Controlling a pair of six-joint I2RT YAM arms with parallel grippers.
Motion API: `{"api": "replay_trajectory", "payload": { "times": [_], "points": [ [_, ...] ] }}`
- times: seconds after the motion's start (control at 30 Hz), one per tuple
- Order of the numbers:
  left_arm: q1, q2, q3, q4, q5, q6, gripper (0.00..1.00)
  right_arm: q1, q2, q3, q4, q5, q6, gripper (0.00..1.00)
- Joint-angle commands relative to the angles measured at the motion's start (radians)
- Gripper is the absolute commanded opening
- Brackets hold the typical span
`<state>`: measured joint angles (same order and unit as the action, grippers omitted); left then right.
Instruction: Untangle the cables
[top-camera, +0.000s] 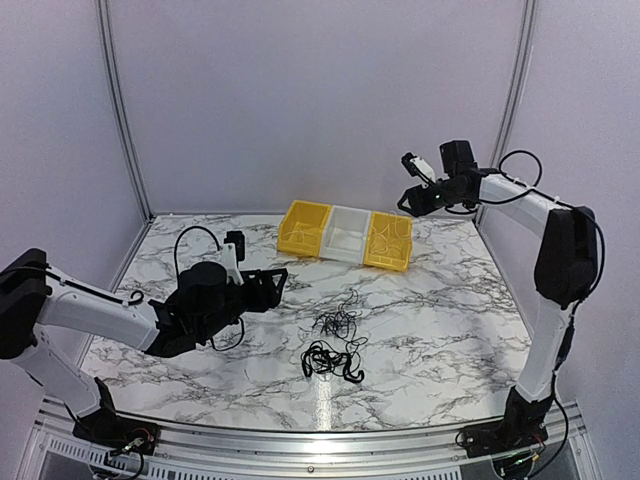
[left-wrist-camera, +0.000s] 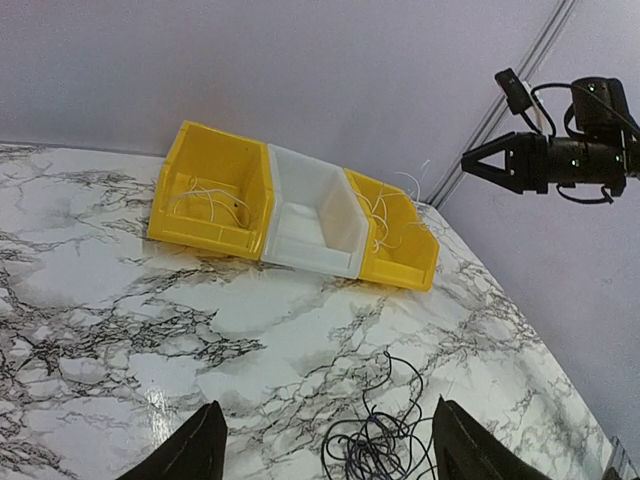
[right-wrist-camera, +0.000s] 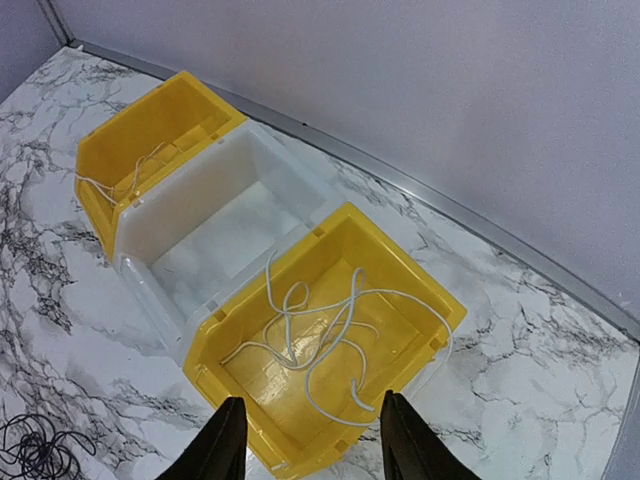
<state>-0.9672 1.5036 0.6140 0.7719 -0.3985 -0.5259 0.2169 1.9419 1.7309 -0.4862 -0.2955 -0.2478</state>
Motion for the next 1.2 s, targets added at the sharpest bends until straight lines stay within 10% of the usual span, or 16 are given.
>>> {"api": "replay_trajectory", "payload": {
  "times": [0.0, 1.17],
  "points": [
    [0.04, 0.044, 0.076, -0.081, 0.064, -0.053, 0.72, -0.062, 0.062, -0.01, 0.042, 0.034, 0.074, 0.41],
    [0.039, 0.04, 0.035, -0.097, 0.096, -0.135, 0.7, -0.275, 0.426, 0.149, 0.195, -0.645, 0.4, 0.39]
  ]
}}
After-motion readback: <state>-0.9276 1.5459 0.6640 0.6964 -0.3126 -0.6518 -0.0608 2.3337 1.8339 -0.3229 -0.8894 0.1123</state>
